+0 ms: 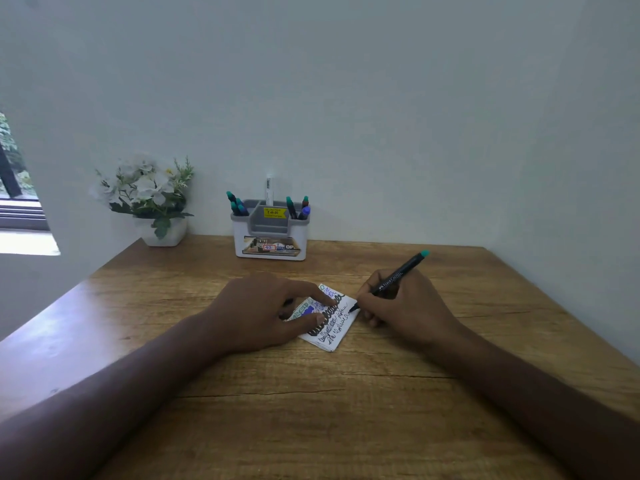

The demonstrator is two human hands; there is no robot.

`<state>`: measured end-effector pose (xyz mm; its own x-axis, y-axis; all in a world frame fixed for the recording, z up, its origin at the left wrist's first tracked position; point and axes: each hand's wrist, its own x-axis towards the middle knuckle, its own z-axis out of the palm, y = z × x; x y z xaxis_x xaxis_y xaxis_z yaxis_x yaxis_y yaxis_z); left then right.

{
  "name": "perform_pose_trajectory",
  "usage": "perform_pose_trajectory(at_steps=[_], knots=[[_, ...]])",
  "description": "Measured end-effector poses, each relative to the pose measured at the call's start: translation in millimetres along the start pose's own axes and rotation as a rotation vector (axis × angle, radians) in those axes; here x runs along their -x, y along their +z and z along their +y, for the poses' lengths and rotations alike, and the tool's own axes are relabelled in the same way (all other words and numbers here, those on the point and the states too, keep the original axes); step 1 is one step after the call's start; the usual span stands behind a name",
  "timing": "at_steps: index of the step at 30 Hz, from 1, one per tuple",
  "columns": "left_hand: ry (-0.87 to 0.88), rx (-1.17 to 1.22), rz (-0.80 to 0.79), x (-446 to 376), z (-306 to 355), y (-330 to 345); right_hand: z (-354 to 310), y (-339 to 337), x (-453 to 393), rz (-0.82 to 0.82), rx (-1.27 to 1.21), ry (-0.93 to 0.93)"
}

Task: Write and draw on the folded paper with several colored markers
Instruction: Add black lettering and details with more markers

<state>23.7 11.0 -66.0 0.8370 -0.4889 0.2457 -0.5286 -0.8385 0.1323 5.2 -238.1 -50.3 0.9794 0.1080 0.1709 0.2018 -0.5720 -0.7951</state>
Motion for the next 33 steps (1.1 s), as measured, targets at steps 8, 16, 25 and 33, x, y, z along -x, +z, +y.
perform_pose_trajectory(at_steps=[8,16,25,33], knots=[[0.006,-0.001,-0.001,-1.3,1.0,-0.2,3.1,1.0,-3.7,0.038,-0.006,0.029],[-0.009,0.090,0.204,2.8,2.5,-2.5,4.0,-10.4,-3.7,0.308,-0.298,-0.064],[0.051,0.369,0.359,6.9,5.4,-11.4,3.4,-4.6,-6.7,0.151,-0.672,0.006],[0.091,0.320,0.217,-0.4,9.1,-4.4,-2.7,-17.3,-5.7,0.124,-0.843,-0.203]])
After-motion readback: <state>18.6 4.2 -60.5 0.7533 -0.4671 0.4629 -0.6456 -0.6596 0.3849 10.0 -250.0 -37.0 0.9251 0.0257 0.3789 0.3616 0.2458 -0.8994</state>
